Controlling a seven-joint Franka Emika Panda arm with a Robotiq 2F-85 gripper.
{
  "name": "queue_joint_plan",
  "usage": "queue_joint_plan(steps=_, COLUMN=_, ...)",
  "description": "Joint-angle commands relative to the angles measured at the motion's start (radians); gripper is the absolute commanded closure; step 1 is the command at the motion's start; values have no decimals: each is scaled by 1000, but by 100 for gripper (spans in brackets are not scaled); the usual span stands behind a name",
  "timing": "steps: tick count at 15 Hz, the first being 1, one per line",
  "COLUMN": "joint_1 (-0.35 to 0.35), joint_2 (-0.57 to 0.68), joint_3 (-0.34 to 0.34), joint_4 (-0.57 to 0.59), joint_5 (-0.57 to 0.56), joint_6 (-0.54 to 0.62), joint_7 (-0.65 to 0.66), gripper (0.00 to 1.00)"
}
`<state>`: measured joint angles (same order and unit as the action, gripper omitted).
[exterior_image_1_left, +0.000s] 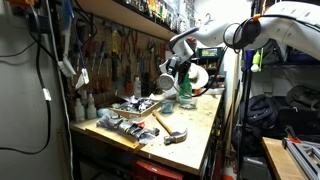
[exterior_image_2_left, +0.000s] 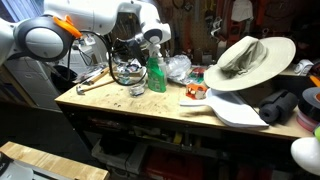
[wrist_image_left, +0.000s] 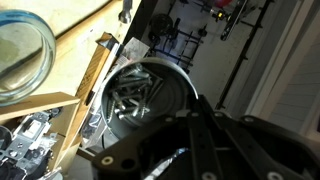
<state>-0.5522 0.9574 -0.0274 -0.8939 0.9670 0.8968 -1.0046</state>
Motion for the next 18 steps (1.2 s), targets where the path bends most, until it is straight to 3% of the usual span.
queue_joint_plan(steps=1, joint_1=-33, joint_2=68, joint_3=39, joint_4=86, joint_5=40, joint_6=-46, joint_7=65, gripper=99)
queue_joint_plan(steps=11, joint_1=-40, joint_2=87, joint_3=61, joint_4=113, joint_5=67, joint_6=-81, joint_7=104, gripper=99)
queue_joint_plan(steps=16, joint_1=-67, joint_2=94, joint_3=129, joint_4=120, joint_5=32, joint_6=-55, joint_7=117, gripper=99)
queue_joint_plan(steps=17, joint_1=-93, joint_2=73, joint_3=204, joint_4=64, joint_5=-4, joint_6=-55, joint_7=111, gripper=99)
queue_joint_plan(steps=18, joint_1=-79, joint_2=90, joint_3=165, joint_4=102, joint_5=13, joint_6=-55, joint_7=115, gripper=99)
